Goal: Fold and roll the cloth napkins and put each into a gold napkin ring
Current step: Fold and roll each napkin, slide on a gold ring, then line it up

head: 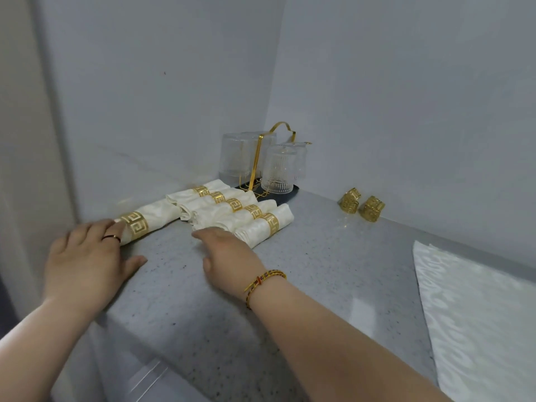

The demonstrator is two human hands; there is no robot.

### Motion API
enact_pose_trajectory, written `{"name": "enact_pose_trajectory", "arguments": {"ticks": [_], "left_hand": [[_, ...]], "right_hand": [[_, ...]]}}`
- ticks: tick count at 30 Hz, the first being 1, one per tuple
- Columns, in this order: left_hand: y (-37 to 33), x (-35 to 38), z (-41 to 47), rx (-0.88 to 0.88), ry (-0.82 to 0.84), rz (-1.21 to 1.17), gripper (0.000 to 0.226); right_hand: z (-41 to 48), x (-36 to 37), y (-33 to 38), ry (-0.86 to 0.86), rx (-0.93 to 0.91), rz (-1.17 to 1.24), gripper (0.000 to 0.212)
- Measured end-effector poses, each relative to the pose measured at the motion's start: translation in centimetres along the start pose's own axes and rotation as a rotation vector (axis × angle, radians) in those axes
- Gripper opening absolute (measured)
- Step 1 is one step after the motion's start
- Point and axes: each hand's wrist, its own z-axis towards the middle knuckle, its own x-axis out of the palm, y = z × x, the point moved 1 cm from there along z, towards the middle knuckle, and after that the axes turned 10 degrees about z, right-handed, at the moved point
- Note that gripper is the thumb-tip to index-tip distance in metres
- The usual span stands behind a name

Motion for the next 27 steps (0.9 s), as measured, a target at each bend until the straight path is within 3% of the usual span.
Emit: {"name": "enact_pose_trajectory", "arguments": {"ticks": [3, 5, 10, 12, 14, 15, 18, 22, 27], "left_hand": [[-4.3, -2.7, -2.1, 0.09, -0.085, -0.035, 0.037], [-7.9, -4.3, -3.3, 0.149, -0.059, -0.202, 0.025], [-18.1, -7.7, -7.6, 0.422, 0.242, -0.782, 0.017], [-21.4, -8.9, -9.5, 0.547, 0.421, -0.916, 0.023], [-24.2, -9.7, -11.3, 0.668, 0.614, -1.004, 0.014], [-24.9, -10.1, -12.0, 0.732, 0.668, -1.041, 0.025], [-26.1, -10.3, -13.4, 0.861, 0.768, -1.016, 0.055], [-27.2, -10.7, -14.7, 1.007, 0.834, -0.878, 0.053], [-28.5, -10.5, -14.3, 0.979, 0.796, -0.864, 0.049]], "right_hand": [[-4.8, -2.4, -1.4, -0.013, 0.089, -0.044, 0.046], [-8.5, -4.2, -2.5, -0.035, 0.153, -0.053, 0.044], [-19.0, -8.0, -5.6, -0.092, 0.331, -0.071, 0.042], [-23.2, -9.1, -7.0, -0.133, 0.411, -0.078, 0.041], [-27.5, -10.3, -8.1, -0.194, 0.488, -0.063, 0.041], [-29.4, -10.8, -8.6, -0.217, 0.525, -0.056, 0.042], [-34.4, -11.9, -9.4, -0.208, 0.592, -0.017, 0.05], [-37.5, -10.9, -9.2, -0.032, 0.582, -0.032, 0.099], [-37.8, -11.0, -9.9, -0.136, 0.561, -0.009, 0.065]]}}
